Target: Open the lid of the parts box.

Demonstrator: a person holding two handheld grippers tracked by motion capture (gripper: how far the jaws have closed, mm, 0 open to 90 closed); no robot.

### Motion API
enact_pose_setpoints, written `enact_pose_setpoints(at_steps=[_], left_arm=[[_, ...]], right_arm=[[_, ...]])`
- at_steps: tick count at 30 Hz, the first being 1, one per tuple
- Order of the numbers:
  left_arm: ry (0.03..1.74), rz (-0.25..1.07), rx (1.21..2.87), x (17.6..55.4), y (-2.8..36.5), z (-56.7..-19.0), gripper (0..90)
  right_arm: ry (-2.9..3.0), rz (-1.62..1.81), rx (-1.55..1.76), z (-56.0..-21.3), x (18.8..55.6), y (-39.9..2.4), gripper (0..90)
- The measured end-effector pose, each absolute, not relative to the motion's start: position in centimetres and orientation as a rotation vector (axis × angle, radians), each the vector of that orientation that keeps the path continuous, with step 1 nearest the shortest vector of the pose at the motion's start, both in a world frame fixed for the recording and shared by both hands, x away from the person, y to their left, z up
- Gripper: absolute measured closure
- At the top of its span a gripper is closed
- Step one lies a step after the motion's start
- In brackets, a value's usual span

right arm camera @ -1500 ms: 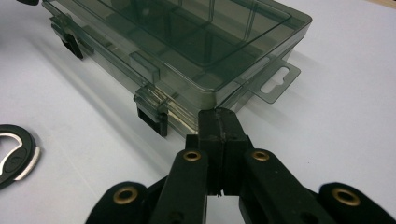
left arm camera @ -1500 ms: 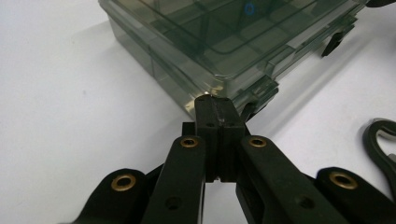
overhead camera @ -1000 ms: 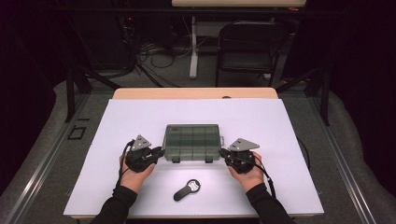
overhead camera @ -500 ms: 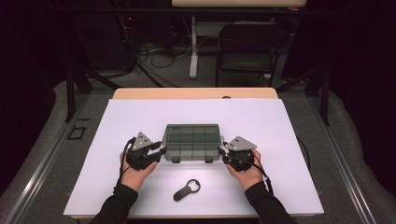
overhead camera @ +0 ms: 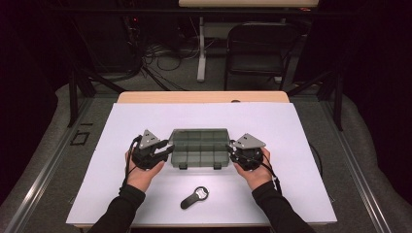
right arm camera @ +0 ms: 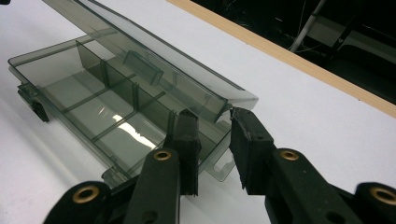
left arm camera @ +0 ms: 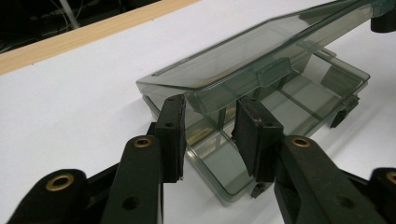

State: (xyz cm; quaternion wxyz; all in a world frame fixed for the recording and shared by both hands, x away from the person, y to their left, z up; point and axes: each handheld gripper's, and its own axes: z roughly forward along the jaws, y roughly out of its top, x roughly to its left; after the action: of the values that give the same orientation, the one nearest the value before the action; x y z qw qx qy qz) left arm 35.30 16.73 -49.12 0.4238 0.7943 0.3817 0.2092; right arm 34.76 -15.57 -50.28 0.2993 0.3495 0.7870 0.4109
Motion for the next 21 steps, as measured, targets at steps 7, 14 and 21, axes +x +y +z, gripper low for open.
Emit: enact_pose_setpoints(at_steps=[7,14,21], left_arm=[[0.954,0.529,1.984,35.9,16.7,-48.3,64.9],[0.969,0.537,1.974,36.9,16.5,-47.6,65.3],[0.991,0.544,1.963,37.9,16.3,-47.1,65.9]], right_arm=[[2.093,1.086,0.921,-49.3,35.4,-15.6,72.8],[2.095,1.102,0.945,-48.6,36.3,-15.7,73.3],[2.089,1.106,0.977,-48.0,37.2,-15.6,73.4]])
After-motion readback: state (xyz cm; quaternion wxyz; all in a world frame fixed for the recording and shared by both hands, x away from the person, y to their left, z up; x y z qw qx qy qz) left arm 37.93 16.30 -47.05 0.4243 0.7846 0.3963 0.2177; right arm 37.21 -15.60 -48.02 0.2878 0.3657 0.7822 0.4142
